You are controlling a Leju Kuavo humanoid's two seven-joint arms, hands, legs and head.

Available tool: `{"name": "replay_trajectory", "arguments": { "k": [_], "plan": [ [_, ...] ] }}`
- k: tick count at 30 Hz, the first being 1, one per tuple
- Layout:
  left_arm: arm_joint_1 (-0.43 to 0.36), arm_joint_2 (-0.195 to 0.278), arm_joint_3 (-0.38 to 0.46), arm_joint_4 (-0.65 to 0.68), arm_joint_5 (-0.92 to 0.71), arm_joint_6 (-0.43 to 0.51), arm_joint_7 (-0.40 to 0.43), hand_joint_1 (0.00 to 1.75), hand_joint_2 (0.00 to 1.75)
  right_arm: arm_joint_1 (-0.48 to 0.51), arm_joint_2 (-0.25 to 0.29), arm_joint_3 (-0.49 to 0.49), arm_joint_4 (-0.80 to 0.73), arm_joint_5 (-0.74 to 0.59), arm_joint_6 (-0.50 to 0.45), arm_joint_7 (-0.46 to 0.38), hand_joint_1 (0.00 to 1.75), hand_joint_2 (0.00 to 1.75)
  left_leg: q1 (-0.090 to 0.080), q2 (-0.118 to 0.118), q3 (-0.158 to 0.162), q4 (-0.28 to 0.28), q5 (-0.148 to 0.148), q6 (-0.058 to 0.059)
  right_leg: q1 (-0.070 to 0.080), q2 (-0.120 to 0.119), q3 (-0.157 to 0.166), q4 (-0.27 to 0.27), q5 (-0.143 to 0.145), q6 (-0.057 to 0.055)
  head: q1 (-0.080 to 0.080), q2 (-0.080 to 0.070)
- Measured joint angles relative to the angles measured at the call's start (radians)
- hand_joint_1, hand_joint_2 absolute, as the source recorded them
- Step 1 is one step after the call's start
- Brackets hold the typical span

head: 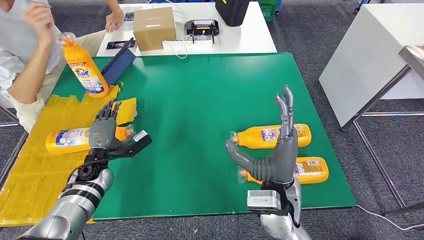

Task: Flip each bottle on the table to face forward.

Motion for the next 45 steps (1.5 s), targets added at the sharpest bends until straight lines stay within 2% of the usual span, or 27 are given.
{"name": "replay_trajectory", "arguments": {
  "k": [3, 6, 9, 12, 15, 17, 22, 26, 29, 34, 39, 45],
  "plan": [
    [0.117, -0.034, 0.067, -0.237, -0.031, 0.004, -0.057, 0.00, 1.75, 0.002, -0.025, -0.033, 0.019, 0.129, -0.002, 0.079, 0.00, 1.75, -0.001, 0.000, -0.001, 0.000, 0.000, 0.001, 0.000, 0.000, -0.001, 0.000, 0.000, 0.000, 0.000, 0.000],
    [0.206, -0.079, 0.135, -0.418, 0.047, 0.007, -0.163, 0.00, 1.75, -0.013, -0.056, -0.073, 0.054, 0.270, 0.050, 0.180, 0.00, 1.75, -0.001, 0.000, -0.002, 0.000, -0.001, 0.001, -0.001, 0.000, -0.001, -0.001, 0.000, 0.000, 0.000, 0.000],
    [0.269, -0.122, 0.180, -0.525, 0.194, 0.007, -0.270, 0.00, 1.75, -0.048, -0.105, -0.111, 0.111, 0.407, 0.158, 0.284, 0.00, 1.75, -0.001, -0.001, -0.002, 0.000, -0.001, 0.002, -0.001, -0.001, -0.001, -0.001, 0.000, 0.001, 0.000, 0.000],
    [0.311, -0.146, 0.191, -0.587, 0.241, 0.006, -0.294, 0.00, 1.75, -0.075, -0.142, -0.137, 0.154, 0.447, 0.197, 0.315, 0.00, 1.75, -0.001, -0.003, -0.002, 0.000, 0.000, 0.002, -0.001, -0.002, 0.000, -0.001, 0.000, 0.001, 0.000, 0.000],
    [0.333, -0.159, 0.198, -0.622, 0.265, 0.005, -0.295, 0.00, 1.75, -0.094, -0.166, -0.147, 0.180, 0.456, 0.218, 0.323, 0.00, 1.75, -0.001, -0.003, -0.002, 0.000, 0.000, 0.002, 0.000, -0.002, 0.000, -0.001, 0.000, 0.001, 0.000, 0.000],
    [0.343, -0.159, 0.185, -0.636, 0.334, -0.007, -0.284, 0.00, 1.75, -0.111, -0.186, -0.149, 0.206, 0.467, 0.271, 0.337, 0.00, 1.75, -0.001, -0.003, -0.002, 0.000, 0.000, 0.002, 0.000, -0.002, 0.000, -0.001, 0.000, 0.001, 0.000, 0.000],
    [0.388, -0.138, 0.077, -0.689, 0.575, -0.117, -0.274, 0.00, 1.75, -0.182, -0.271, -0.155, 0.341, 0.485, 0.413, 0.323, 0.00, 1.75, -0.002, -0.005, -0.002, 0.000, 0.000, 0.002, -0.001, -0.003, 0.000, -0.001, 0.001, 0.001, 0.000, 0.000],
    [0.415, -0.120, -0.008, -0.726, 0.677, -0.173, -0.298, 0.00, 1.75, -0.250, -0.339, -0.158, 0.488, 0.499, 0.460, 0.279, 0.00, 1.75, -0.003, -0.006, -0.003, 0.000, 0.000, 0.003, -0.003, -0.003, 0.001, -0.001, 0.002, 0.003, 0.000, 0.000],
    [0.423, -0.111, -0.048, -0.736, 0.697, -0.184, -0.304, 0.00, 1.75, -0.291, -0.369, -0.154, 0.575, 0.507, 0.467, 0.266, 0.00, 1.75, -0.004, -0.006, -0.003, 0.000, 0.000, 0.003, -0.003, -0.004, 0.000, -0.001, 0.002, 0.003, 0.000, 0.000],
    [0.423, -0.103, -0.076, -0.737, 0.735, -0.192, -0.309, 0.00, 1.75, -0.342, -0.387, -0.134, 0.682, 0.524, 0.478, 0.262, 0.00, 1.75, -0.003, -0.006, -0.003, 0.000, 0.000, 0.003, -0.003, -0.003, 0.000, -0.001, 0.002, 0.003, -0.001, 0.000],
    [0.412, -0.103, -0.102, -0.716, 0.793, -0.210, -0.335, 0.00, 1.75, -0.417, -0.374, -0.107, 0.856, 0.533, 0.463, 0.264, 0.00, 1.75, -0.003, -0.006, -0.002, 0.000, 0.000, 0.003, -0.003, -0.003, 0.000, -0.001, 0.002, 0.003, 0.000, 0.000],
    [0.402, -0.103, -0.137, -0.697, 0.823, -0.219, -0.341, 0.00, 1.75, -0.481, -0.341, -0.078, 1.068, 0.595, 0.429, 0.335, 0.00, 1.75, -0.003, -0.006, -0.003, 0.000, 0.001, 0.004, -0.003, -0.003, 0.000, -0.001, 0.002, 0.003, 0.000, 0.000]
  ]
}}
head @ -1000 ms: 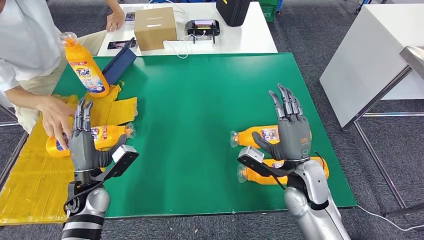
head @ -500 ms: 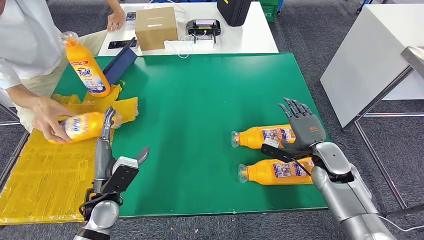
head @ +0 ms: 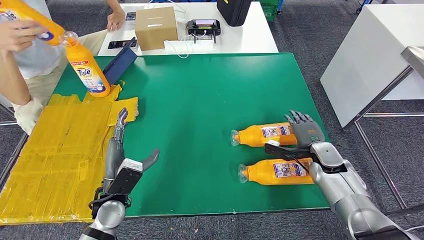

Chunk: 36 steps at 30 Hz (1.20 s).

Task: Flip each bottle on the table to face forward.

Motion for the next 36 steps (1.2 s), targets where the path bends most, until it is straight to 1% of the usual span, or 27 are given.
{"name": "replay_trajectory", "arguments": {
  "k": [6, 15, 16, 17, 18, 20, 21, 22, 23, 29, 36],
  "plan": [
    [-0.019, -0.001, -0.018, 0.036, 0.023, 0.000, -0.006, 0.00, 1.75, -0.060, 0.033, 0.011, 0.147, 0.001, -0.002, -0.001, 0.00, 1.75, 0.000, 0.001, 0.001, 0.000, 0.000, 0.000, 0.000, 0.001, 0.000, 0.000, 0.000, 0.000, 0.000, 0.000],
    [-0.040, -0.004, -0.041, 0.074, 0.052, -0.003, -0.021, 0.00, 1.75, -0.118, 0.062, 0.012, 0.262, -0.013, 0.027, -0.010, 0.00, 1.75, 0.001, 0.002, 0.005, 0.000, 0.000, 0.000, 0.000, 0.002, 0.003, 0.000, 0.001, 0.000, 0.000, 0.000],
    [-0.042, -0.004, -0.043, 0.078, 0.055, -0.003, -0.023, 0.00, 1.75, -0.123, 0.064, 0.012, 0.271, -0.014, 0.031, -0.010, 0.02, 1.75, 0.001, 0.002, 0.005, 0.000, 0.000, 0.000, 0.000, 0.002, 0.003, 0.000, 0.001, 0.000, 0.000, 0.000],
    [-0.042, -0.005, -0.046, 0.080, 0.058, -0.003, -0.024, 0.00, 1.75, -0.127, 0.065, 0.011, 0.279, -0.016, 0.035, -0.010, 0.20, 1.75, 0.001, 0.002, 0.006, 0.000, 0.000, 0.000, 0.000, 0.002, 0.004, 0.000, 0.001, 0.000, 0.000, 0.000],
    [-0.043, -0.005, -0.049, 0.083, 0.061, -0.003, -0.026, 0.00, 1.75, -0.131, 0.066, 0.011, 0.287, -0.016, 0.040, -0.010, 0.56, 1.75, 0.001, 0.002, 0.006, 0.000, 0.000, 0.000, 0.000, 0.002, 0.005, 0.000, 0.001, 0.000, 0.000, 0.000],
    [-0.045, -0.005, -0.055, 0.088, 0.068, -0.004, -0.030, 0.00, 1.75, -0.136, 0.067, 0.011, 0.303, -0.017, 0.050, -0.011, 1.37, 1.75, 0.001, 0.002, 0.008, 0.000, 0.000, 0.000, 0.000, 0.002, 0.006, -0.001, 0.001, 0.000, 0.000, 0.000],
    [-0.046, -0.005, -0.057, 0.090, 0.071, -0.004, -0.032, 0.00, 1.75, -0.137, 0.067, 0.011, 0.310, -0.017, 0.054, -0.012, 1.61, 1.75, 0.001, 0.002, 0.008, 0.000, 0.000, 0.000, 0.000, 0.002, 0.007, -0.001, 0.001, 0.000, 0.000, 0.000],
    [-0.048, -0.005, -0.060, 0.093, 0.074, -0.004, -0.033, 0.00, 1.75, -0.138, 0.067, 0.011, 0.317, -0.017, 0.057, -0.013, 1.68, 1.75, 0.001, 0.002, 0.009, 0.000, 0.000, 0.000, 0.000, 0.002, 0.007, -0.001, 0.001, 0.000, 0.000, 0.000],
    [-0.049, -0.005, -0.061, 0.095, 0.076, -0.004, -0.035, 0.00, 1.75, -0.138, 0.067, 0.011, 0.322, -0.018, 0.058, -0.015, 1.71, 1.75, 0.001, 0.002, 0.009, 0.000, 0.000, 0.000, 0.000, 0.002, 0.007, -0.001, 0.001, 0.000, 0.000, 0.000],
    [-0.052, -0.005, -0.065, 0.104, 0.084, -0.006, -0.038, 0.00, 1.75, -0.147, 0.067, 0.011, 0.341, -0.019, 0.060, -0.028, 1.70, 1.75, 0.001, 0.002, 0.012, 0.000, 0.000, 0.000, 0.000, 0.001, 0.010, -0.001, 0.000, 0.000, 0.000, 0.000],
    [-0.054, -0.005, -0.067, 0.109, 0.094, -0.008, -0.038, 0.00, 1.75, -0.152, 0.067, 0.010, 0.348, -0.013, 0.059, -0.031, 1.74, 1.75, 0.001, 0.002, 0.012, 0.000, 0.000, 0.000, 0.000, 0.001, 0.010, -0.001, 0.000, 0.000, 0.000, 0.000]
  ]
}}
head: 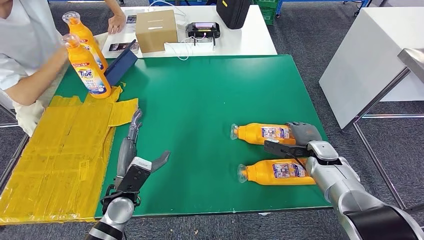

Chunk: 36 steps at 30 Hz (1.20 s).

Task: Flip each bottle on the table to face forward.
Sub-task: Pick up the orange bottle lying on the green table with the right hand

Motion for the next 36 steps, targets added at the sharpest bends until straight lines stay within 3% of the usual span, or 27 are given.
{"name": "replay_trajectory", "arguments": {
  "k": [6, 11, 13, 16, 22, 25, 30, 36],
  "plan": [
    [0.001, 0.000, -0.011, 0.002, 0.009, -0.002, 0.000, 0.00, 1.75, 0.009, -0.001, 0.002, 0.000, 0.023, -0.069, 0.024, 1.75, 1.75, 0.000, 0.000, 0.000, 0.000, 0.000, 0.000, 0.000, 0.000, 0.001, 0.000, 0.000, 0.000, 0.000, 0.000],
    [0.021, 0.000, -0.012, -0.019, -0.010, -0.029, 0.032, 0.00, 1.75, 0.069, 0.019, -0.030, -0.043, -0.035, -0.338, 0.062, 1.75, 1.75, 0.000, -0.002, -0.003, 0.000, 0.000, 0.000, 0.000, 0.000, 0.000, 0.000, 0.000, 0.000, 0.000, 0.000],
    [0.038, 0.000, -0.012, -0.037, -0.027, -0.051, 0.047, 0.00, 1.75, 0.116, 0.040, -0.074, -0.126, -0.074, -0.414, 0.058, 1.75, 1.75, 0.000, -0.001, -0.004, 0.000, 0.000, 0.000, 0.000, 0.000, -0.002, 0.001, 0.000, 0.000, 0.000, 0.000],
    [0.052, 0.000, -0.012, -0.058, -0.041, -0.068, 0.056, 0.00, 1.75, 0.171, 0.069, -0.132, -0.262, -0.091, -0.439, 0.057, 1.75, 1.75, 0.000, -0.001, -0.005, 0.000, 0.000, 0.000, 0.000, 0.000, -0.004, 0.001, 0.000, 0.000, -0.001, 0.000],
    [0.074, 0.000, -0.014, -0.086, -0.050, -0.100, 0.059, 0.00, 1.75, 0.314, 0.140, -0.218, -0.585, -0.229, -0.545, -0.066, 1.75, 1.75, 0.000, -0.003, -0.009, 0.000, 0.000, 0.000, 0.001, -0.003, -0.007, 0.001, -0.001, 0.000, 0.000, 0.000],
    [0.088, 0.001, -0.016, -0.102, -0.044, -0.113, 0.060, 0.00, 1.75, 0.395, 0.177, -0.230, -0.769, -0.332, -0.528, -0.109, 1.75, 1.75, 0.000, -0.003, -0.010, 0.000, 0.000, 0.000, 0.001, -0.003, -0.009, 0.001, -0.001, 0.000, 0.000, 0.000],
    [0.106, 0.005, -0.016, -0.128, -0.008, -0.134, 0.056, 0.00, 1.75, 0.493, 0.225, -0.222, -1.010, -0.732, -0.290, -0.210, 1.75, 1.75, 0.000, -0.003, -0.012, 0.000, 0.000, 0.000, 0.000, -0.003, -0.010, 0.001, -0.003, 0.002, 0.000, 0.000],
    [0.109, 0.009, -0.016, -0.138, 0.016, -0.149, 0.047, 0.00, 1.75, 0.527, 0.244, -0.219, -1.110, -0.842, -0.196, -0.253, 1.75, 1.75, 0.000, -0.003, -0.012, 0.000, 0.000, 0.000, 0.000, -0.003, -0.010, 0.001, -0.003, 0.002, 0.000, 0.000]
  ]
}}
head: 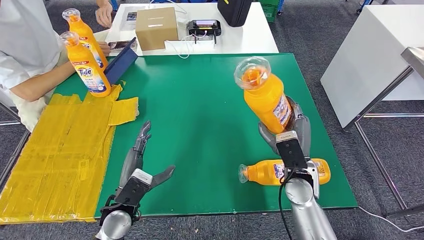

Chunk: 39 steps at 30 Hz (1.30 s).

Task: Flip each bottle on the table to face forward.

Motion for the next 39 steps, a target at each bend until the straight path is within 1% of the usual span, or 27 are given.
{"name": "replay_trajectory", "arguments": {
  "k": [3, 5, 8, 13, 18, 23, 30, 39],
  "plan": [
    [-0.003, 0.002, -0.002, 0.000, 0.043, -0.028, -0.016, 0.00, 1.75, 0.009, 0.014, 0.022, -0.010, -0.123, 0.143, -0.038, 1.75, 1.75, 0.000, 0.000, 0.000, 0.000, 0.000, 0.000, 0.000, 0.000, 0.000, 0.000, 0.000, 0.000, 0.000, 0.000],
    [-0.009, 0.004, -0.006, 0.000, 0.073, -0.046, -0.025, 0.00, 1.75, 0.013, 0.032, 0.057, -0.003, -0.157, 0.204, -0.050, 1.75, 1.75, 0.000, 0.000, 0.000, 0.000, 0.000, 0.000, 0.000, 0.001, -0.001, 0.000, 0.000, 0.000, 0.000, 0.000],
    [-0.025, 0.007, -0.020, -0.005, 0.113, -0.067, -0.033, 0.00, 1.75, 0.008, 0.060, 0.129, 0.039, -0.180, 0.253, -0.054, 1.75, 1.75, 0.002, 0.001, 0.000, 0.000, 0.000, 0.000, 0.002, 0.000, -0.001, 0.000, 0.000, 0.000, 0.000, 0.000],
    [-0.057, 0.015, -0.054, -0.018, 0.164, -0.085, -0.041, 0.00, 1.75, -0.020, 0.108, 0.253, 0.179, -0.236, 0.329, -0.064, 1.75, 1.75, 0.002, 0.001, 0.000, 0.000, 0.000, 0.000, 0.002, 0.000, -0.001, 0.000, 0.000, -0.001, 0.000, 0.000],
    [-0.078, 0.028, -0.082, -0.025, 0.205, -0.083, -0.052, 0.00, 1.75, -0.043, 0.148, 0.373, 0.322, -0.251, 0.348, -0.070, 1.75, 1.75, 0.002, 0.001, 0.000, 0.000, 0.000, 0.000, 0.002, 0.000, -0.001, 0.000, 0.000, -0.001, 0.000, 0.000],
    [-0.083, 0.044, -0.098, -0.026, 0.218, -0.079, -0.062, 0.00, 1.75, -0.067, 0.164, 0.436, 0.412, -0.263, 0.348, -0.078, 1.75, 1.75, 0.001, 0.001, 0.000, 0.000, 0.000, 0.000, 0.001, 0.000, -0.001, 0.000, 0.000, 0.000, 0.000, 0.000],
    [-0.086, 0.054, -0.114, -0.026, 0.227, -0.075, -0.069, 0.00, 1.75, -0.079, 0.169, 0.467, 0.467, -0.274, 0.347, -0.080, 1.75, 1.75, 0.001, 0.001, 0.000, 0.000, 0.000, 0.000, 0.002, 0.000, -0.001, 0.000, 0.000, 0.000, 0.000, 0.000],
    [-0.091, 0.057, -0.126, -0.026, 0.229, -0.073, -0.071, 0.00, 1.75, -0.080, 0.170, 0.477, 0.494, -0.276, 0.346, -0.080, 1.75, 1.75, 0.001, 0.001, 0.000, 0.000, 0.000, 0.000, 0.002, 0.000, -0.001, 0.000, 0.000, 0.000, 0.000, 0.000]
  ]
}}
